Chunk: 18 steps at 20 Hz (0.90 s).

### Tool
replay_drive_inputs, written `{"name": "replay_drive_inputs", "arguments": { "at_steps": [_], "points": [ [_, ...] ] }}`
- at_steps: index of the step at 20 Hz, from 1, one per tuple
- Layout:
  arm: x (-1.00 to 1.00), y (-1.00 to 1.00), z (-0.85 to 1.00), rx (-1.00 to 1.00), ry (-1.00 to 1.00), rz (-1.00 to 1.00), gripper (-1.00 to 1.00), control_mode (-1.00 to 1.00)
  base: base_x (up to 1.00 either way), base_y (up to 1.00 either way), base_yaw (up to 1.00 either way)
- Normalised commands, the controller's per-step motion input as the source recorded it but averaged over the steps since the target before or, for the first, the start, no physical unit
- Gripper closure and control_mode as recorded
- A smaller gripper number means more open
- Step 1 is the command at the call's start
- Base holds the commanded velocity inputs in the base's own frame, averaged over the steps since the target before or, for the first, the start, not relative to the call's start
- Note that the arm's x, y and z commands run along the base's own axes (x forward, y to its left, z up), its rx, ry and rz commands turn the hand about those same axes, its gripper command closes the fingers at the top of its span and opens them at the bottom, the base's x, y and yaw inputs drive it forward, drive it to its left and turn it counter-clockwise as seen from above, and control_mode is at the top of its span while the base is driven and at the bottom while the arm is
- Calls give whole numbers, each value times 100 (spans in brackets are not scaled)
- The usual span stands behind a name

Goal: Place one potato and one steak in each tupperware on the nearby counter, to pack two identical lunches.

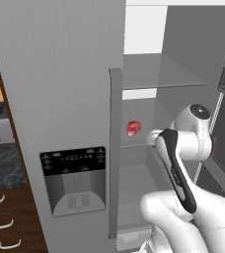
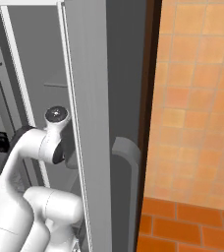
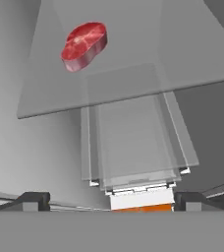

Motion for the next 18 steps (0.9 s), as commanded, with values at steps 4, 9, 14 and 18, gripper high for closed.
{"name": "replay_drive_inputs", "arguments": {
  "at_steps": [4,9,14,18],
  "points": [
    [100,0,0,21,0,-4,-100,-100,0,0,0],
    [98,2,2,7,2,0,-100,-100,0,0,0],
    [66,18,-9,-2,0,0,-100,-100,0,0,0],
    [65,14,-42,0,0,0,-100,-100,0,0,0]
  ]
}}
